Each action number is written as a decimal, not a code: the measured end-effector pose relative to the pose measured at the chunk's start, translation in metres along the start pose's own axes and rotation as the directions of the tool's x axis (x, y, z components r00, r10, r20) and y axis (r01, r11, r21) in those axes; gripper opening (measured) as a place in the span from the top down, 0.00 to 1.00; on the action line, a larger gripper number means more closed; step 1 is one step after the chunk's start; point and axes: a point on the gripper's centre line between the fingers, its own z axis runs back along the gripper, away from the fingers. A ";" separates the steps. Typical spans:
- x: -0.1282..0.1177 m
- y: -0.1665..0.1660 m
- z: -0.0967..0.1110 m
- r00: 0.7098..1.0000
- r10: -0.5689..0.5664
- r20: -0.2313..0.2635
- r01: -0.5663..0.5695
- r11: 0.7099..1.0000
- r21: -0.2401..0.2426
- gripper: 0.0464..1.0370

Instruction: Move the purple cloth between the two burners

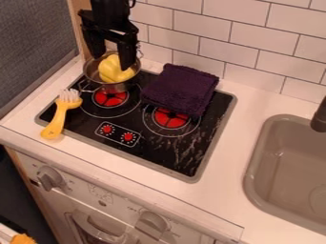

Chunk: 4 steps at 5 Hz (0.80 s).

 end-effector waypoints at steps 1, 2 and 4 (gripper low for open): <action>-0.002 -0.002 -0.013 0.999 0.002 -0.032 -0.002 1.000 -0.010 0.04; 0.013 -0.043 -0.017 0.997 -0.065 -0.031 0.064 0.998 -0.027 0.04; 0.052 -0.095 -0.023 0.990 -0.143 -0.009 0.142 0.989 -0.034 0.04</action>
